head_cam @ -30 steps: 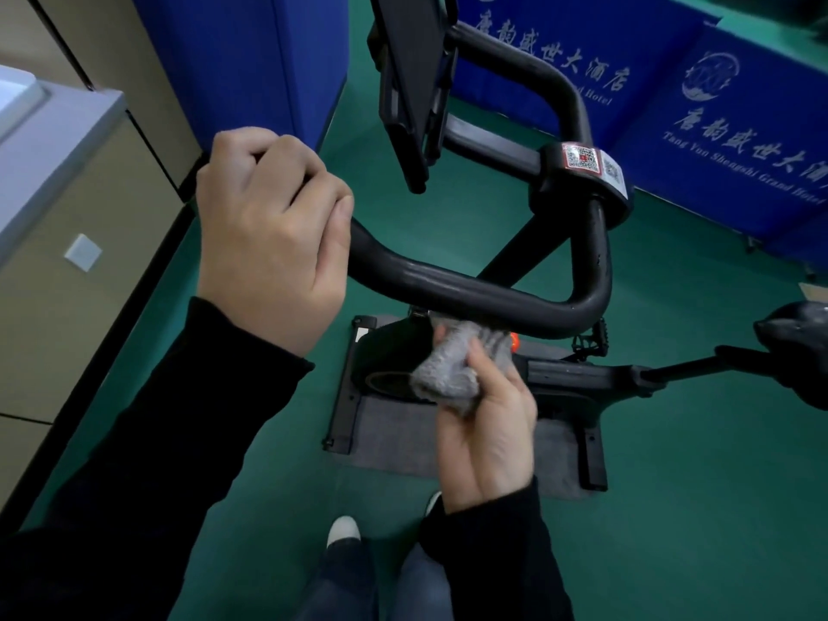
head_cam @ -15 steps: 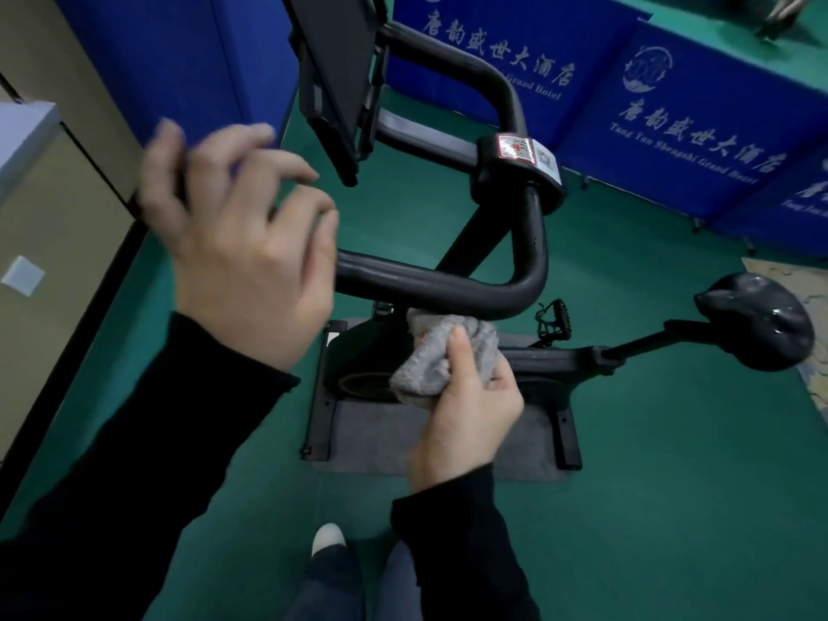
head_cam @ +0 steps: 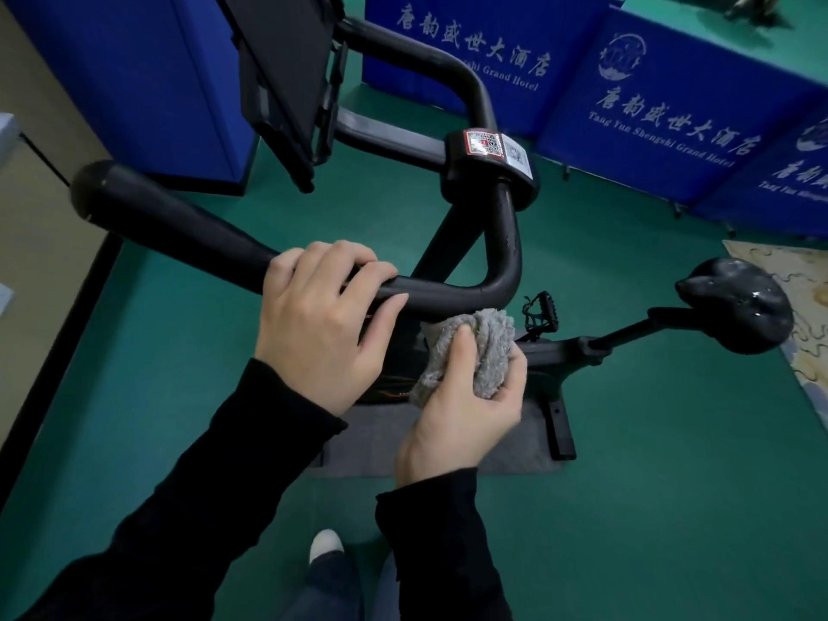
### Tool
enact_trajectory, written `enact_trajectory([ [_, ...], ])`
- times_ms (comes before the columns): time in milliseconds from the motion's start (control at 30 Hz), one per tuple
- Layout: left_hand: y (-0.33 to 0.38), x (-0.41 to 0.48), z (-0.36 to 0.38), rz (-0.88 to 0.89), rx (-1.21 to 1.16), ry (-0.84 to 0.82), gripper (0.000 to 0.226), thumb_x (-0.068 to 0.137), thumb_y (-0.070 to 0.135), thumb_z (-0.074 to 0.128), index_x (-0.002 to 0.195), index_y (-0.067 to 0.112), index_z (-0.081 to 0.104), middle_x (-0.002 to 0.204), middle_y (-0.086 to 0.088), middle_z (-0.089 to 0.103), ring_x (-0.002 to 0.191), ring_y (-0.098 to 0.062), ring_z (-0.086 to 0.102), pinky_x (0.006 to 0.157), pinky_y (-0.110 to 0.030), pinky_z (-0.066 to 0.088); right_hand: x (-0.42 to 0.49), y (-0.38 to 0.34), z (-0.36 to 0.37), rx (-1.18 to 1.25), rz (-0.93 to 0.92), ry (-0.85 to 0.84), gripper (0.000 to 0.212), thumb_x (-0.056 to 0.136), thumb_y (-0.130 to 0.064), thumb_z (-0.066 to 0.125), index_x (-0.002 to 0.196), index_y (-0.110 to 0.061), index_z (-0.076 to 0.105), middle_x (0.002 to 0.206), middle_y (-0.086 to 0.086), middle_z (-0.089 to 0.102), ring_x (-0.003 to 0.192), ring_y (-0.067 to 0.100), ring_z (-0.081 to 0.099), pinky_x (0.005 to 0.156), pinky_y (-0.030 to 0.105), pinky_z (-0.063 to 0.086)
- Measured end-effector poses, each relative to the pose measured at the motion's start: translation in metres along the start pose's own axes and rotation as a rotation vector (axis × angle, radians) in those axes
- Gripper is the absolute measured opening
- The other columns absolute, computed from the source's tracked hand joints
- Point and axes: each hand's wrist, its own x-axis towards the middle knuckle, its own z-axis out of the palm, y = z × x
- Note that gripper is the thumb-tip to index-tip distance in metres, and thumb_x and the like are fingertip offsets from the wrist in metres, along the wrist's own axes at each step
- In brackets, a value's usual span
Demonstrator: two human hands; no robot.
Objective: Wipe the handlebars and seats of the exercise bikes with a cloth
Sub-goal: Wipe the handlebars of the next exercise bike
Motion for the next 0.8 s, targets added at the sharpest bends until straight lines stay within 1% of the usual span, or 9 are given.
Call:
enact_trajectory([
  [67,0.0,0.0,0.0,-0.001,-0.001,0.0,0.021,0.091,0.029,0.056,0.096,0.013,0.068,0.095,-0.004,0.063,0.086,-0.027,0.057,0.084,-0.037,0.032,0.004,0.001,-0.003,-0.008,-0.022,-0.004,0.016,0.085,-0.005,0.068,0.1,-0.006,0.064,0.107,0.022,0.066,0.099,0.033,0.065,0.091,0.046,0.052],
  [200,-0.001,-0.001,0.001,0.003,0.002,-0.001,0.021,0.092,0.03,0.055,0.097,0.013,0.068,0.095,-0.003,0.062,0.086,-0.027,0.057,0.084,-0.036,0.031,0.02,-0.006,-0.008,-0.037,-0.104,-0.068,0.012,0.086,-0.003,0.067,0.084,-0.015,0.067,0.077,-0.003,0.07,0.075,0.012,0.065,0.07,0.026,0.054],
  [300,0.0,-0.001,0.002,0.004,0.0,0.008,0.021,0.091,0.029,0.055,0.096,0.013,0.068,0.094,-0.004,0.062,0.087,-0.026,0.057,0.084,-0.035,0.031,0.038,-0.013,-0.008,-0.05,-0.147,-0.034,0.018,0.085,-0.002,0.066,0.08,-0.02,0.068,0.071,-0.009,0.07,0.07,0.006,0.065,0.065,0.018,0.052],
  [400,0.001,-0.002,0.002,0.001,-0.004,0.015,0.02,0.091,0.029,0.056,0.095,0.013,0.068,0.094,-0.004,0.062,0.087,-0.026,0.058,0.085,-0.035,0.031,0.044,-0.011,-0.009,-0.094,-0.187,-0.033,0.007,0.084,-0.01,0.069,0.086,-0.016,0.069,0.075,-0.008,0.071,0.073,0.008,0.066,0.068,0.023,0.054],
  [500,0.0,-0.002,0.003,-0.002,-0.005,0.024,0.02,0.091,0.028,0.056,0.095,0.013,0.067,0.094,-0.004,0.062,0.087,-0.025,0.057,0.084,-0.035,0.031,0.036,-0.009,-0.014,-0.174,-0.238,-0.07,0.008,0.079,-0.021,0.07,0.087,-0.02,0.071,0.088,0.01,0.071,0.081,0.018,0.067,0.075,0.031,0.056],
  [567,0.0,-0.002,0.004,-0.002,-0.001,0.024,0.021,0.091,0.029,0.055,0.095,0.013,0.067,0.094,-0.003,0.062,0.087,-0.025,0.057,0.084,-0.035,0.03,0.048,-0.014,-0.015,-0.181,-0.237,-0.083,0.009,0.08,-0.015,0.071,0.087,-0.021,0.072,0.088,0.01,0.071,0.082,0.02,0.067,0.077,0.034,0.056],
  [667,0.0,-0.002,0.004,0.001,0.001,0.022,0.021,0.091,0.03,0.055,0.095,0.013,0.067,0.094,-0.003,0.062,0.087,-0.024,0.057,0.084,-0.035,0.03,0.067,-0.02,-0.014,-0.182,-0.206,-0.084,0.011,0.084,-0.006,0.07,0.094,-0.011,0.071,0.091,0.01,0.071,0.089,0.027,0.068,0.085,0.046,0.056],
  [733,0.001,-0.003,0.004,-0.003,-0.001,0.025,0.021,0.091,0.029,0.055,0.095,0.013,0.067,0.094,-0.003,0.062,0.087,-0.024,0.056,0.084,-0.035,0.03,0.058,-0.02,-0.016,-0.274,-0.298,-0.125,0.011,0.084,-0.009,0.071,0.095,-0.012,0.071,0.098,0.016,0.069,0.093,0.027,0.067,0.086,0.043,0.056],
  [800,0.001,-0.003,0.005,-0.004,0.0,0.031,0.021,0.091,0.029,0.055,0.095,0.013,0.067,0.094,-0.003,0.062,0.087,-0.024,0.056,0.084,-0.035,0.03,0.047,-0.022,-0.02,-0.365,-0.44,-0.207,0.013,0.083,-0.01,0.072,0.095,-0.014,0.071,0.099,0.011,0.066,0.092,0.015,0.065,0.083,0.029,0.054],
])
